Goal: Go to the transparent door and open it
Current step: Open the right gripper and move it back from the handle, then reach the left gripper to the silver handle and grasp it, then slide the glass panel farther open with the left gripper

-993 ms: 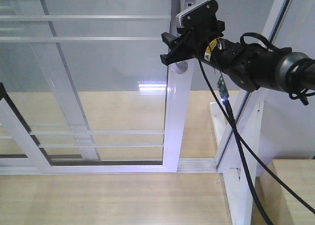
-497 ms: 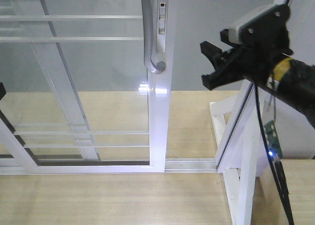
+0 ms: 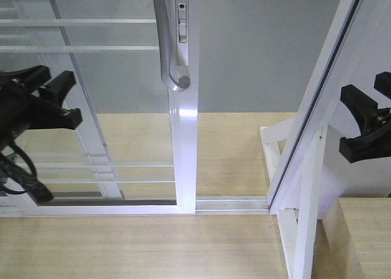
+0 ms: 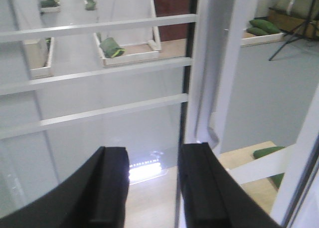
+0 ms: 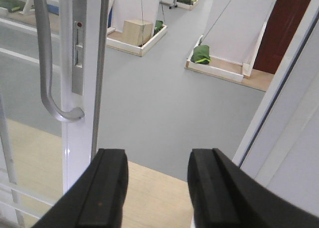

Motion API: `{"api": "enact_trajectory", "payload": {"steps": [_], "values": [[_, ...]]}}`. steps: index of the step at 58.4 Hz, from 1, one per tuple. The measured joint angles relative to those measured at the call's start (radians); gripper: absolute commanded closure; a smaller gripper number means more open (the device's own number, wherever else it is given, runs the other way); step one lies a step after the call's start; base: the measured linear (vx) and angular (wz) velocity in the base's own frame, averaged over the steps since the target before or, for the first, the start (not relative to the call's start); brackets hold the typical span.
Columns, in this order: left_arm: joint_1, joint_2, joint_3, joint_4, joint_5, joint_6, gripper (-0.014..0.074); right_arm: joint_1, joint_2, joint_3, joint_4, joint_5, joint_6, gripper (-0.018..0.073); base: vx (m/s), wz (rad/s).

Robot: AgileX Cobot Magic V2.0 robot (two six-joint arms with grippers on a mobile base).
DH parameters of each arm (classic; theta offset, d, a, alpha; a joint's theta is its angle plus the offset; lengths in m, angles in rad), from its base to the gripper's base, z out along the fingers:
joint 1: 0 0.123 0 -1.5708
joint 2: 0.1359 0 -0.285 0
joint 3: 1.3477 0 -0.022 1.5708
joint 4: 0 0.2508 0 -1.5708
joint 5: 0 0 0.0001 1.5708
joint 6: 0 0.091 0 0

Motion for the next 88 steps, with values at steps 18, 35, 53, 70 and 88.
{"api": "enact_trajectory", "payload": {"steps": [18,35,53,70,88], "values": [[-0.078,0.38,-0.227,0.002,-0.153,0.0,0.0071,0.0,0.0,0.004,0.0,0.026,0.0,0.0187,0.0,0.0],[-0.08,0.644,-0.522,0.002,-0.164,0.0,0.0071,0.0,0.0,0.004,0.0,0.026,-0.001,0.0186,0.0,0.0],[-0.08,0.813,-0.747,0.002,-0.167,0.0,0.0073,0.0,0.044,0.004,-0.034,0.026,-0.002,0.0186,0.0,0.0],[-0.08,0.913,-0.848,-0.03,-0.154,0.0,0.0073,0.0,0.056,0.004,-0.042,0.026,-0.002,0.0186,0.0,0.0],[-0.083,0.891,-0.85,-0.128,-0.084,0.166,0.0073,0.0,0.056,0.004,-0.042,0.026,-0.002,0.0186,0.0,0.0]]}}
